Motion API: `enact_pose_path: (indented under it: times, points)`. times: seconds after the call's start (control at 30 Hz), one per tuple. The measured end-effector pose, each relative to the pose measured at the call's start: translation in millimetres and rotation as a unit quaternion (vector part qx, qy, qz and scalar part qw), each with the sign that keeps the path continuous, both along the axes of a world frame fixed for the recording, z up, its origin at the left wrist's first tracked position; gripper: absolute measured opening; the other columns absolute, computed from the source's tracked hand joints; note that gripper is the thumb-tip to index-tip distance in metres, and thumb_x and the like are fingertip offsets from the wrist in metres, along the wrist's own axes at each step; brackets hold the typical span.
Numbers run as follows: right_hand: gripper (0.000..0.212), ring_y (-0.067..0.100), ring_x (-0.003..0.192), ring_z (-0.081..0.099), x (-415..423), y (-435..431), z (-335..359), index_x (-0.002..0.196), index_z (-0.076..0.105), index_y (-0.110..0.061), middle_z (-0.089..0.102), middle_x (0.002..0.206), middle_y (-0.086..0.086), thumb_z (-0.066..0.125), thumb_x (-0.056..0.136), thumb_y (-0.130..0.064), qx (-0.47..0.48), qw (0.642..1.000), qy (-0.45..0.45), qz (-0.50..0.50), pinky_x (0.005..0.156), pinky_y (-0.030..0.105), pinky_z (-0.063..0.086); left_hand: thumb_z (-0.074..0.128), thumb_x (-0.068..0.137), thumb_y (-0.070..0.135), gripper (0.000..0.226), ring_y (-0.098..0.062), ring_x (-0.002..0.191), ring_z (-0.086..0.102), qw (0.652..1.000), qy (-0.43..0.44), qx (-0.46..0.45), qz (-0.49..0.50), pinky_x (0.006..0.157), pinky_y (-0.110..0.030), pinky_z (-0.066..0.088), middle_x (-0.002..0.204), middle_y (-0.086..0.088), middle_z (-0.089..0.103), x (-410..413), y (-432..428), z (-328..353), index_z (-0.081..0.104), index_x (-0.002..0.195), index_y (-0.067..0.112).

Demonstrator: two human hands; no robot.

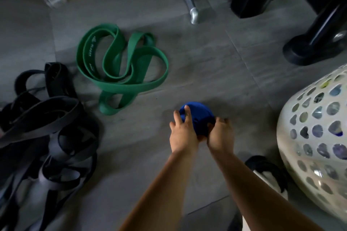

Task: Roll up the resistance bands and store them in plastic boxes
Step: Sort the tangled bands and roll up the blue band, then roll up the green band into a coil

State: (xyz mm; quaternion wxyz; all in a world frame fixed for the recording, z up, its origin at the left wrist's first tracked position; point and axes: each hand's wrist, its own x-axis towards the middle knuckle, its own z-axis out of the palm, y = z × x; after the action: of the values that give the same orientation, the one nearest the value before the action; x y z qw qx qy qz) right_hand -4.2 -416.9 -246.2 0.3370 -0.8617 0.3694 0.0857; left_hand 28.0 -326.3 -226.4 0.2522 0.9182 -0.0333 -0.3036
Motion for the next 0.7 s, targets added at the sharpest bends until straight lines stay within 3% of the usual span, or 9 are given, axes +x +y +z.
enact_pose_path:
  times: [0.17, 0.27, 0.47, 0.57, 0.7]
  points:
    - [0.034, 0.035, 0.106, 0.050, -7, -8, 2, 0.118, 0.048, 0.003, 0.044, 0.123, 0.023, 0.048, 0.094, -0.022, -0.002, 0.999, 0.008, 0.047, 0.073, 0.026, 0.032, 0.067, 0.082, 0.029, 0.097, -0.029, 0.131, 0.020, 0.998, 0.033, -0.043, 0.012, 0.098, -0.037, 0.039, 0.155, 0.000, -0.007, -12, 9, 3, -0.006, 0.147, 0.033]
    - [0.042, 0.038, 0.110, 0.052, -8, -6, 2, 0.127, 0.048, -0.003, 0.041, 0.128, 0.021, 0.053, 0.092, -0.027, 0.000, 1.000, -0.003, 0.019, 0.088, 0.037, 0.042, 0.067, 0.082, 0.020, 0.099, -0.026, 0.136, 0.016, 0.996, 0.039, -0.076, 0.014, 0.105, -0.036, 0.031, 0.156, -0.001, -0.011, -21, 20, 2, -0.008, 0.146, 0.033]
    - [0.052, 0.040, 0.117, 0.047, 0, -9, 2, 0.136, 0.042, -0.005, 0.036, 0.135, 0.022, 0.044, 0.095, -0.037, 0.038, 0.998, -0.011, -0.044, 0.098, 0.039, 0.037, 0.066, 0.084, 0.020, 0.098, -0.023, 0.143, 0.007, 0.993, 0.056, -0.100, 0.016, 0.111, -0.034, 0.023, 0.157, 0.000, -0.008, -37, 37, -6, -0.010, 0.146, 0.033]
    - [0.055, 0.039, 0.123, 0.041, 6, -9, 2, 0.137, 0.041, -0.007, 0.038, 0.137, 0.023, 0.038, 0.096, -0.043, 0.004, 0.999, -0.016, -0.041, 0.101, 0.041, 0.033, 0.066, 0.084, 0.021, 0.098, -0.023, 0.144, 0.005, 0.993, 0.052, -0.100, 0.022, 0.112, -0.035, 0.022, 0.157, 0.001, -0.006, -36, 45, -9, -0.009, 0.146, 0.033]
    - [0.095, 0.039, 0.124, 0.037, 18, 3, 7, 0.133, 0.045, -0.003, 0.041, 0.137, 0.022, 0.014, 0.069, -0.066, -0.077, 0.994, -0.073, -0.010, 0.102, 0.044, 0.028, 0.066, 0.084, 0.023, 0.094, -0.022, 0.144, 0.008, 0.992, 0.036, -0.110, 0.056, 0.112, -0.033, 0.022, 0.157, 0.002, 0.001, -35, 64, -7, -0.003, 0.147, 0.032]
